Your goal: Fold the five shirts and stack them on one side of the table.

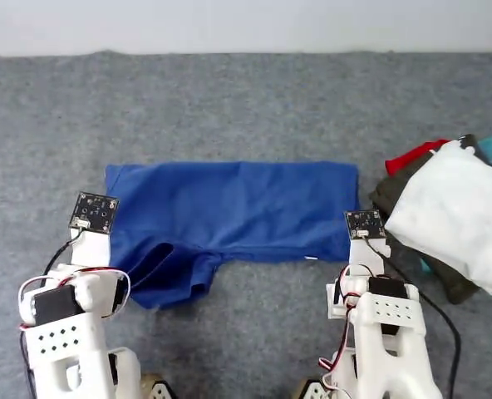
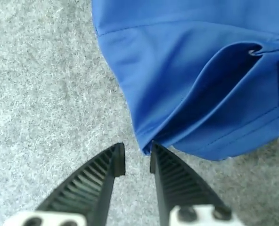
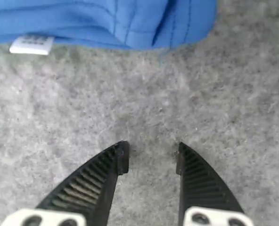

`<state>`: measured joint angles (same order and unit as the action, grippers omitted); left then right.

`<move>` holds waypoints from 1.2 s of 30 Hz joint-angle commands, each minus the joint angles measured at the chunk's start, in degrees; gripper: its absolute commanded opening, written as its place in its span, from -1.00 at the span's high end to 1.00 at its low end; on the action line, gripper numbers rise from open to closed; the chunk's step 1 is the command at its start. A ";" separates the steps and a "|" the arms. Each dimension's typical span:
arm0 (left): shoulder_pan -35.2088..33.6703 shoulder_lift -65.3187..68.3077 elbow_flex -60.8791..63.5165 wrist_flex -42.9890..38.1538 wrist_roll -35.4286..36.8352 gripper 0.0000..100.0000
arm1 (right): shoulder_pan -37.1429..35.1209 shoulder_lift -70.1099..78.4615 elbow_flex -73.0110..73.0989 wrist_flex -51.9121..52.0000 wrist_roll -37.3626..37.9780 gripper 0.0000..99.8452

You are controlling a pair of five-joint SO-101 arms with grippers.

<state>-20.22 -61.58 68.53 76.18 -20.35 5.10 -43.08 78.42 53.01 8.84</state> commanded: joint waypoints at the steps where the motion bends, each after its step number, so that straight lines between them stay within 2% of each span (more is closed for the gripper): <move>1: -0.44 -0.35 -0.22 -0.53 0.44 0.80 | 0.40 0.40 1.23 -1.19 -0.70 0.64; 36: -0.35 -0.35 -0.40 0.18 0.44 0.80 | -0.04 0.40 1.23 -1.19 -1.05 0.64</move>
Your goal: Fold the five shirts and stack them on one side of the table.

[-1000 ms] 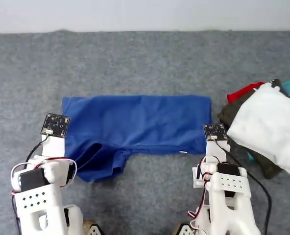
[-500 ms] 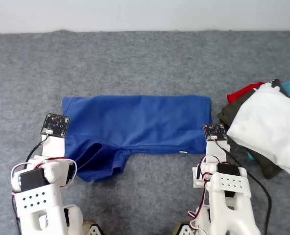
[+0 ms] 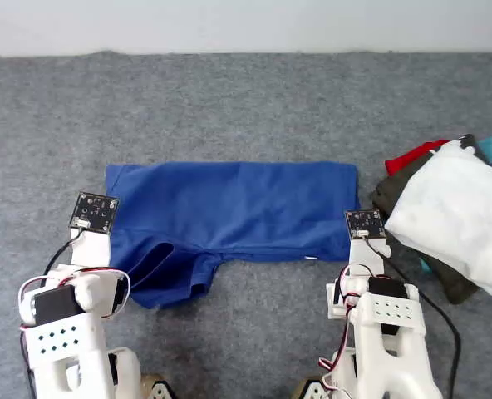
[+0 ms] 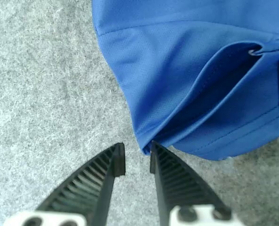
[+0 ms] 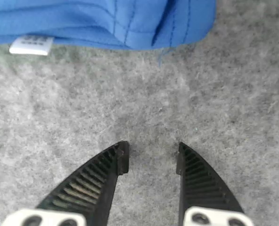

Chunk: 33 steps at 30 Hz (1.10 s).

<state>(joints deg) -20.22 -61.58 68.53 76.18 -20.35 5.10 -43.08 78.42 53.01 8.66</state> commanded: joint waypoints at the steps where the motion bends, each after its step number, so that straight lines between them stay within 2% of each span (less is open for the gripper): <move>1: -0.26 -0.62 -0.40 0.18 0.44 0.80 | -0.04 0.40 1.23 -1.19 -0.88 0.64; 6: -0.09 -0.79 -1.45 0.44 0.44 0.80 | -0.13 0.40 1.23 -1.19 -0.88 0.64; 13: -0.09 -0.26 -10.95 0.18 0.62 0.80 | -0.13 0.57 1.23 -1.19 -0.70 0.64; 17: -0.09 0.53 -9.89 1.41 1.23 0.79 | -0.04 0.66 0.70 -3.56 -0.53 0.63; 22: -0.09 9.23 -10.51 1.49 8.53 0.62 | 0.22 0.48 0.70 -4.53 -0.53 0.55; 26: -0.09 17.49 -13.05 1.23 8.53 0.62 | -0.04 0.48 0.70 -4.70 -0.53 0.56; 31: -0.18 25.76 -13.05 -6.59 8.88 0.62 | -0.04 0.40 0.70 -4.79 -0.53 0.56; 33: -0.18 28.40 -13.14 -7.30 8.88 0.62 | -0.13 0.40 0.70 -4.79 -0.53 0.56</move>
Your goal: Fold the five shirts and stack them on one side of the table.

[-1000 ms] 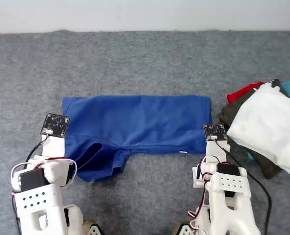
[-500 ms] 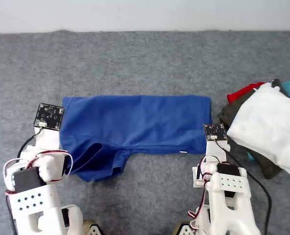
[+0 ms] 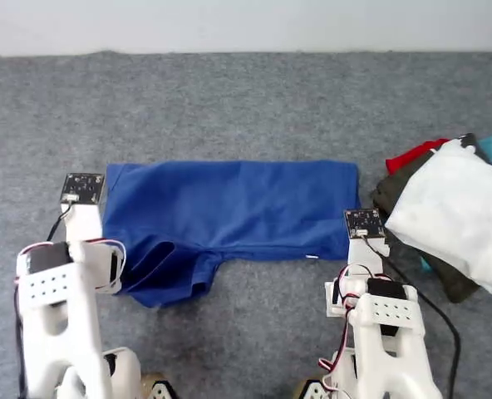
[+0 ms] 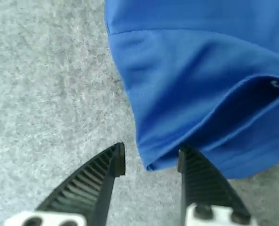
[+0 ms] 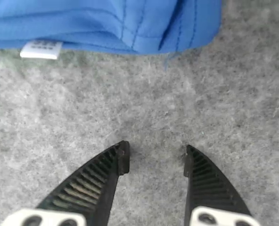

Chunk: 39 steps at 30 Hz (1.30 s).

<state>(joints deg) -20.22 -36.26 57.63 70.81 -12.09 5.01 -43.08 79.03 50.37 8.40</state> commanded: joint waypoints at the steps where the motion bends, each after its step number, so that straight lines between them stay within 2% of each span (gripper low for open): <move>1: -0.18 4.13 -2.24 -1.93 0.62 0.62 | -0.04 0.40 0.09 -2.15 -0.26 0.56; 8: -0.09 5.98 -2.15 -1.85 0.62 0.86 | -0.04 0.40 0.09 -2.15 -0.26 0.56; 11: -0.09 5.98 -1.19 -1.58 0.62 0.90 | -0.04 0.40 0.09 -2.15 -0.26 0.56; 18: -0.09 5.98 0.75 -1.58 0.70 0.89 | -0.04 0.40 0.09 -2.15 -0.26 0.56; 20: -0.09 5.63 0.40 -1.14 0.70 0.83 | -0.04 0.40 0.09 -2.15 -0.26 0.56; 24: -0.09 5.63 -4.26 2.29 0.70 0.71 | -0.04 0.40 0.09 -2.15 -0.26 0.56; 30: -0.09 5.80 -4.79 5.89 0.70 0.71 | -0.04 0.40 0.09 -2.15 -0.26 0.56; 39: 0.00 5.89 1.45 0.88 0.35 0.71 | -0.04 0.40 0.09 -2.15 -0.26 0.56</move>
<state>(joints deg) -20.22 -30.29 58.51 73.45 -11.74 5.01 -43.08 79.12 50.11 8.40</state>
